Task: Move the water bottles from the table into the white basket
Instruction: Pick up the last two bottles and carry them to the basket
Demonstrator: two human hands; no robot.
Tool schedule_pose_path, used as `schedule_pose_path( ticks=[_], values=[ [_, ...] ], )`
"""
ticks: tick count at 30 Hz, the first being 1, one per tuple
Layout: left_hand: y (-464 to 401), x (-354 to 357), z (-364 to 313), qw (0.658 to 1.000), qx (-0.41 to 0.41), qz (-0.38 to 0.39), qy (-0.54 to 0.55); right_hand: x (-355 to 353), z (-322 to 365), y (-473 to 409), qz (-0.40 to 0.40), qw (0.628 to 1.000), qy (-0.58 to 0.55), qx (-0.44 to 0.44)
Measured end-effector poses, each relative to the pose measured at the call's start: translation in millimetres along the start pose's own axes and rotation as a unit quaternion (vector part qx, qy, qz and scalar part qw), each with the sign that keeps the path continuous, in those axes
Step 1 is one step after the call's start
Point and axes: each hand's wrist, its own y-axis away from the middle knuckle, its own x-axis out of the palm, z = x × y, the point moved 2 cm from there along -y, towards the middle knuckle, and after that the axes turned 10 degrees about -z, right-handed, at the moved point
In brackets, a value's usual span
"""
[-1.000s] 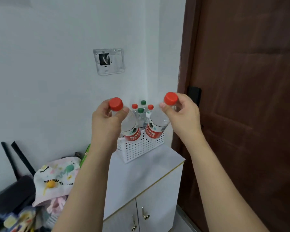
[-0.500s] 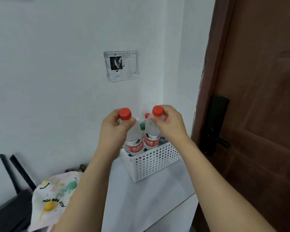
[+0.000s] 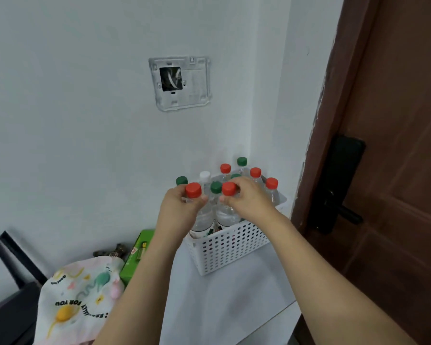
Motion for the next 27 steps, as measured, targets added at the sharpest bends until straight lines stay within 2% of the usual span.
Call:
schedule_pose_path(
  ticks=[3,16,21,27],
  values=[
    [-3.7,4.5,9.8,0.999,-0.004,0.007,-0.033,11.2,-10.5,7.0,0.02,1.0,0.021,0.012],
    [-1.1,12.4,44.8,0.99,-0.052,0.024,-0.126,28.9,-25.1,17.8,-0.017,1.0,0.023,-0.007],
    [5.5,17.2,53.6,0.983,-0.013,0.017,-0.182,36.3,-29.2,19.4,-0.031,0.999,0.014,-0.014],
    [-0.3,18.9,61.4,0.987,-0.007,0.028,-0.157,38.6,-36.6,21.2,-0.037,0.999,-0.021,-0.016]
  ],
)
